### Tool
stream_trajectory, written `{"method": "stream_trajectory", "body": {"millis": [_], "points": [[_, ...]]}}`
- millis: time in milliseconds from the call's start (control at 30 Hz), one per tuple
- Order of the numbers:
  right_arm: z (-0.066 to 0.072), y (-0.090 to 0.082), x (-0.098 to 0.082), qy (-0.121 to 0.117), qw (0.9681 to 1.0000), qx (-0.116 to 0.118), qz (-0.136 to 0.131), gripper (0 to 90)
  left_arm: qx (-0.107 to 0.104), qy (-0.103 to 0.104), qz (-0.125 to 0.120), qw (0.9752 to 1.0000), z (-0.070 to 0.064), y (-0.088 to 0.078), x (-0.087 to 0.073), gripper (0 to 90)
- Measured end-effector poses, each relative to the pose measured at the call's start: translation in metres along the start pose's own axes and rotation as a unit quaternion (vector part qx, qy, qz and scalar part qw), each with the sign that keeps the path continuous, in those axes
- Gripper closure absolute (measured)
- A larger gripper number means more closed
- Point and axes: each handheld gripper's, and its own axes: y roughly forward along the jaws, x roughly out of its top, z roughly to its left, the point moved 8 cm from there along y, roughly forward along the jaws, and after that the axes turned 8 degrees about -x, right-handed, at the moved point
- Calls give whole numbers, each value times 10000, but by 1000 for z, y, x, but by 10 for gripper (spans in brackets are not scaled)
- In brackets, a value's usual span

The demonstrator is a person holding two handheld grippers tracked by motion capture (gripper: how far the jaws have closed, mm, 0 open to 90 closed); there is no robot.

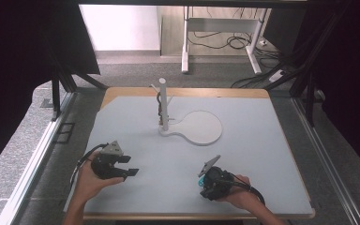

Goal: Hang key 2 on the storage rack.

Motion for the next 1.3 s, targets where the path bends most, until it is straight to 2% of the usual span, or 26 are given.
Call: {"method": "stream_trajectory", "body": {"millis": [267,367,633,800,1100,1300], "points": [[0,2,3,174,9997,-85,133,743,21,-17,-38,10000,0,1,0,395],[1,2,3,159,9996,-137,209,764,20,9,-7,10000,0,0,-1,396],[-2,1,2,288,9991,-93,290,835,12,40,48,10000,1,3,-2,393],[-2,2,2,283,9990,-96,340,863,22,35,24,10000,0,2,-1,394],[-6,-3,5,305,9984,182,447,879,14,27,1,10000,0,3,-1,394],[-14,-15,12,347,9977,323,480,879,12,29,0,10000,0,3,-1,394]]}}
